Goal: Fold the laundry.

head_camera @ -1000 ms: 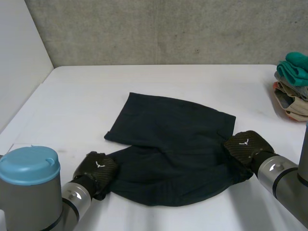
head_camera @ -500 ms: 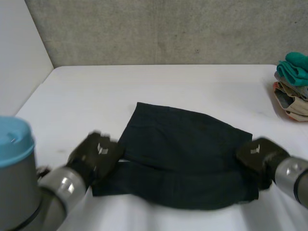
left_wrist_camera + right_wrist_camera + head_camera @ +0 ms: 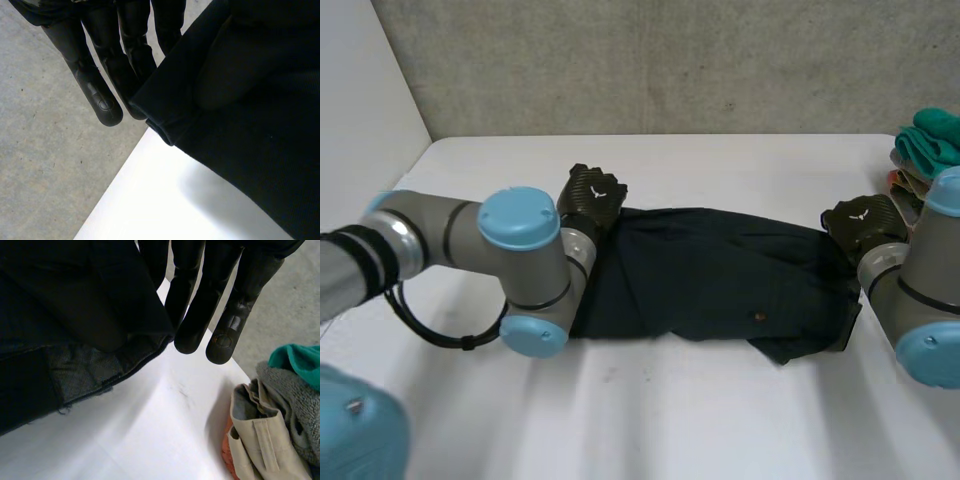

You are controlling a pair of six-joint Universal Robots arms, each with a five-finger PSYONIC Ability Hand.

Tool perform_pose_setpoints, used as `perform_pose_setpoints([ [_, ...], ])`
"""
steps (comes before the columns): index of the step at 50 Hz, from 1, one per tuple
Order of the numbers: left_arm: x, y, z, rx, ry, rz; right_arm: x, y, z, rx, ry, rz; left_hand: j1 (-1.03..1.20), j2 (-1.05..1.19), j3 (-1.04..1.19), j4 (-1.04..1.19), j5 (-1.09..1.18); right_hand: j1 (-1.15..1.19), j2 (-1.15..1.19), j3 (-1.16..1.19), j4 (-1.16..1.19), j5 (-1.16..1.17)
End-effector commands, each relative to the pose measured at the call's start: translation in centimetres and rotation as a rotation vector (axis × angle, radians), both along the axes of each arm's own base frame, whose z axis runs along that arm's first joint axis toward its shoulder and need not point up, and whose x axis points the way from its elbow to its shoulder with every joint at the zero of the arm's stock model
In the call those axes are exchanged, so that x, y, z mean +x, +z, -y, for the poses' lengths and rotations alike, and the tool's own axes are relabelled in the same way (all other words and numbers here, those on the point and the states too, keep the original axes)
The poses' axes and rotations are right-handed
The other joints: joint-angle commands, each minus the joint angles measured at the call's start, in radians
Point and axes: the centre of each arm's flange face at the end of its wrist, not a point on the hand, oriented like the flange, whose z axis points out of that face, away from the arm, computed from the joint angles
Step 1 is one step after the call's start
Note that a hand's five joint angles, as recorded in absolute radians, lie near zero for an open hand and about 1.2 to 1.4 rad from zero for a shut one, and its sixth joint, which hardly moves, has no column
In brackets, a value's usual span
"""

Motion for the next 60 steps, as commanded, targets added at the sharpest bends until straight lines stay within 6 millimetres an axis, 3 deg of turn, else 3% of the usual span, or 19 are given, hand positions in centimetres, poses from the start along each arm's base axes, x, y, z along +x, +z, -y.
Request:
perform_pose_setpoints([
  [1,-0.9,-1.6,1.4,-0.026,0.016,-0.020,-0.3,-1.3,2.0,-0.032,-0.091,-0.014,0.268,0.198,0.210,0.198,0.229,0.399,0.215,0.210,0.207,0.229],
  [5,-1.2,-1.8,1.9,-0.059,0.018,-0.043,-0.1,-1.6,2.6,-0.049,-0.112,-0.013,0.268,0.198,0.210,0.198,0.229,0.399,0.215,0.210,0.207,0.229],
  [9,-1.6,-1.8,2.2,-0.090,0.016,-0.065,0.1,-2.4,3.5,-0.064,-0.121,0.014,0.016,-0.053,-0.042,-0.054,-0.022,0.398,0.213,0.209,0.205,0.227],
  [10,-1.8,-1.5,2.5,-0.110,0.018,-0.080,0.1,-2.6,3.9,-0.073,-0.129,0.037,-0.095,-0.164,-0.153,-0.165,-0.133,0.238,0.053,0.049,0.045,0.067],
  [14,-2.4,-0.8,3.4,-0.156,0.019,-0.113,0.3,-2.3,4.7,-0.115,-0.143,0.128,-0.108,-0.177,-0.166,-0.178,-0.146,0.169,-0.015,-0.020,-0.023,-0.001],
  [15,-2.5,-0.7,3.6,-0.162,0.021,-0.117,0.4,-2.1,4.9,-0.127,-0.142,0.159,-0.137,-0.206,-0.195,-0.207,-0.175,-0.134,-0.318,-0.323,-0.326,-0.304],
  [19,-2.7,-0.6,3.5,-0.169,0.016,-0.125,0.1,-1.5,4.7,-0.128,-0.158,0.208,-0.687,-0.757,-0.745,-0.758,-0.726,-0.822,-1.007,-1.011,-1.015,-0.993],
  [21,-2.8,-0.5,3.2,-0.164,0.011,-0.124,0.0,-1.0,4.5,-0.132,-0.160,0.223,-0.768,-0.837,-0.826,-0.838,-0.806,-0.822,-1.007,-1.011,-1.015,-0.993],
  [22,-2.8,-0.2,3.0,-0.165,0.008,-0.125,-0.1,0.1,4.2,-0.147,-0.158,0.238,-0.780,-0.849,-0.838,-0.850,-0.818,-0.822,-1.007,-1.011,-1.015,-0.993],
  [25,-2.8,1.8,1.6,-0.169,-0.007,-0.135,-0.3,2.0,3.3,-0.150,-0.135,0.232,-0.789,-0.858,-0.847,-0.859,-0.827,-0.822,-1.007,-1.011,-1.015,-0.993],
  [31,-1.1,4.3,-2.4,-0.129,-0.033,-0.108,-0.4,4.9,-0.8,0.021,-0.041,0.191,-0.786,-0.855,-0.844,-0.856,-0.824,-0.822,-1.007,-1.011,-1.015,-0.993],
  [36,0.5,4.6,-6.3,-0.063,-0.061,-0.060,-1.6,5.0,-3.8,0.215,-0.024,0.224,-0.754,-0.823,-0.812,-0.824,-0.792,-0.695,-0.879,-0.884,-0.887,-0.865],
  [40,2.8,2.9,-9.1,0.036,-0.063,0.012,-1.5,3.2,-6.4,0.364,0.030,0.289,-0.628,-0.697,-0.686,-0.698,-0.666,-0.446,-0.630,-0.635,-0.638,-0.616],
  [44,4.1,0.5,-10.6,0.115,-0.062,0.063,-1.4,1.7,-8.3,0.430,0.063,0.307,-0.399,-0.469,-0.457,-0.469,-0.438,-0.307,-0.492,-0.496,-0.500,-0.478],
  [49,5.0,-0.7,-10.9,0.161,-0.047,0.074,-1.5,0.1,-9.2,0.431,0.067,0.313,-0.302,-0.371,-0.359,-0.372,-0.340,-0.251,-0.436,-0.440,-0.444,-0.422],
  [55,5.7,-1.0,-9.2,0.173,0.000,0.038,-1.5,-0.7,-9.2,0.380,0.074,0.319,-0.301,-0.371,-0.359,-0.371,-0.340,-0.216,-0.400,-0.405,-0.408,-0.387],
  [57,5.6,-1.2,-8.6,0.167,0.005,0.030,-1.5,-0.8,-9.2,0.371,0.077,0.320,-0.313,-0.382,-0.371,-0.383,-0.352,-0.269,-0.453,-0.458,-0.461,-0.439],
  [60,5.0,-2.0,-7.8,0.159,0.004,0.026,-1.4,-0.6,-9.0,0.346,0.085,0.323,-0.319,-0.388,-0.377,-0.389,-0.358,-0.527,-0.711,-0.716,-0.719,-0.697],
])
